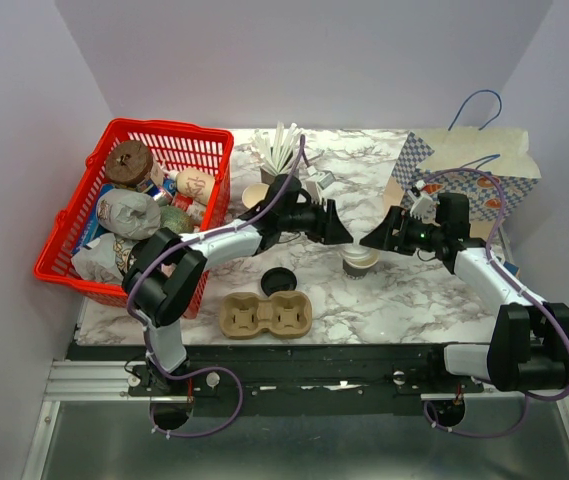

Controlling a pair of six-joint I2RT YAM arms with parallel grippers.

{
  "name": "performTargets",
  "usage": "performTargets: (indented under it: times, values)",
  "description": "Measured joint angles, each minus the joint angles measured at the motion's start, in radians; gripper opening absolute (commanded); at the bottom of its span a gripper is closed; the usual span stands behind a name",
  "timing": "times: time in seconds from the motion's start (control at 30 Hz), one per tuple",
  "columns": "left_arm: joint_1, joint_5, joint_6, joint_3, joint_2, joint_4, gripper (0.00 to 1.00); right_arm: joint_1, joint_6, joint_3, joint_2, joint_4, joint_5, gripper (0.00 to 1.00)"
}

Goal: Pack the takeout coffee

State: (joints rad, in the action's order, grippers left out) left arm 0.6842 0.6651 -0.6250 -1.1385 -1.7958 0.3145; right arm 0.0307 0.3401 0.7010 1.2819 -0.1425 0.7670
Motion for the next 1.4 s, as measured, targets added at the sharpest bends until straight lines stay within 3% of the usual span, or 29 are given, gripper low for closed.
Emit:
performTargets:
  times: [0.63,0.9,1.4]
  values:
    - [0.018,-0.002,0.036,-0.084,-0.037,-0.037,0.55,0.001,-0.006,0.0,-0.009,-0.005,-0.001,0.94]
    - [0.003,-0.056,0.081,-0.088,-0.037,-0.146,0.59,0.001,-0.088,0.057,-0.042,-0.11,-0.028,0.99]
    - [0.002,-0.071,0.047,-0.088,-0.037,-0.167,0.59,0.001,-0.14,0.087,-0.076,-0.27,-0.039,0.99]
